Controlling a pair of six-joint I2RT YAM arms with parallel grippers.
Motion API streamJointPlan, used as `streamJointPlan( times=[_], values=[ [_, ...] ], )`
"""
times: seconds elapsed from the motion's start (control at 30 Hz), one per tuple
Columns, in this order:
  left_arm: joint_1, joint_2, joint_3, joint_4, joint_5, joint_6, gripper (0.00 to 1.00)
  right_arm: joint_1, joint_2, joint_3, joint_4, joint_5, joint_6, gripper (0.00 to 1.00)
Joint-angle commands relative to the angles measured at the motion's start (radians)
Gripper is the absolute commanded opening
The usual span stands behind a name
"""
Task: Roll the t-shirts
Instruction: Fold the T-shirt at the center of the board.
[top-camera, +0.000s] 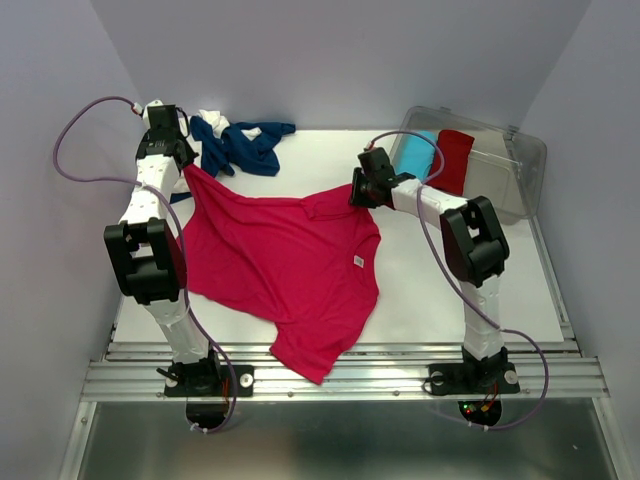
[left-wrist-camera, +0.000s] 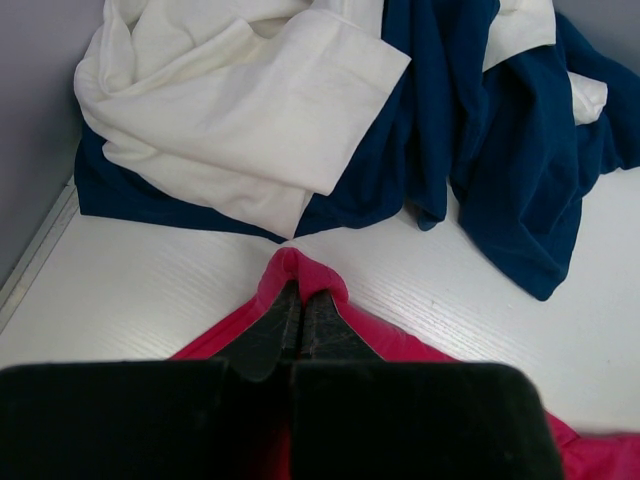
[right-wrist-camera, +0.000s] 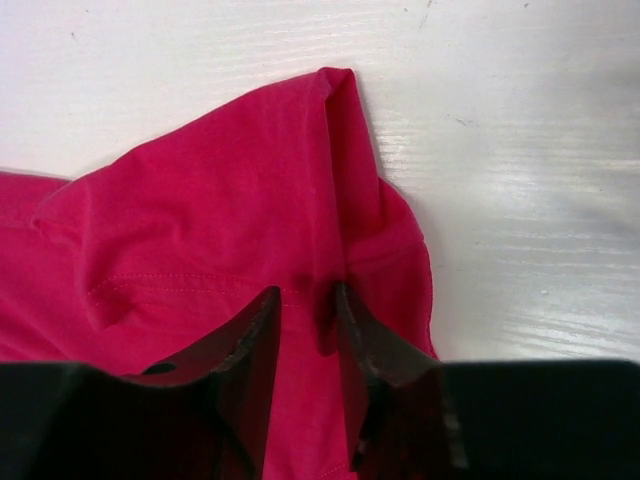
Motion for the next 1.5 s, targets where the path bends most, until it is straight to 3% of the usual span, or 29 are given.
streamJointPlan(
  times=[0.0, 0.1, 0.2, 0.4, 0.9, 1.47],
  values=[
    [-0.007, -0.065, 0.001, 0.020, -0.006, 0.015, 0.00, 0.008, 0.026, 0.058, 0.010, 0.018, 0.000, 0.30],
    [-0.007, -0.066, -0.001, 0.020, -0.008, 0.017, 0.00, 0.008, 0.033, 0.067, 0.010, 0.019, 0.001, 0.11],
    [-0.007, -0.066, 0.001, 0.020, -0.006, 0.017, 0.00, 0.008, 0.039, 0.078, 0.001, 0.030, -0.002, 0.01],
    [-0.007, -0.065, 0.003, 0.020, -0.006, 0.020, 0.00, 0.008, -0.022, 0.045, 0.002, 0.087, 0.012, 0.01],
    [-0.008, -0.030, 0.055, 0.042, 0.083, -0.003, 0.00, -0.004, -0.470, -0.241, 0.080, 0.282, 0.066, 0.01],
    [-0.051, 0.138, 0.233, 0.065, 0.200, -0.037, 0.00, -0.081, -0.597, -0.307, 0.057, 0.366, 0.081, 0.01]
  ],
)
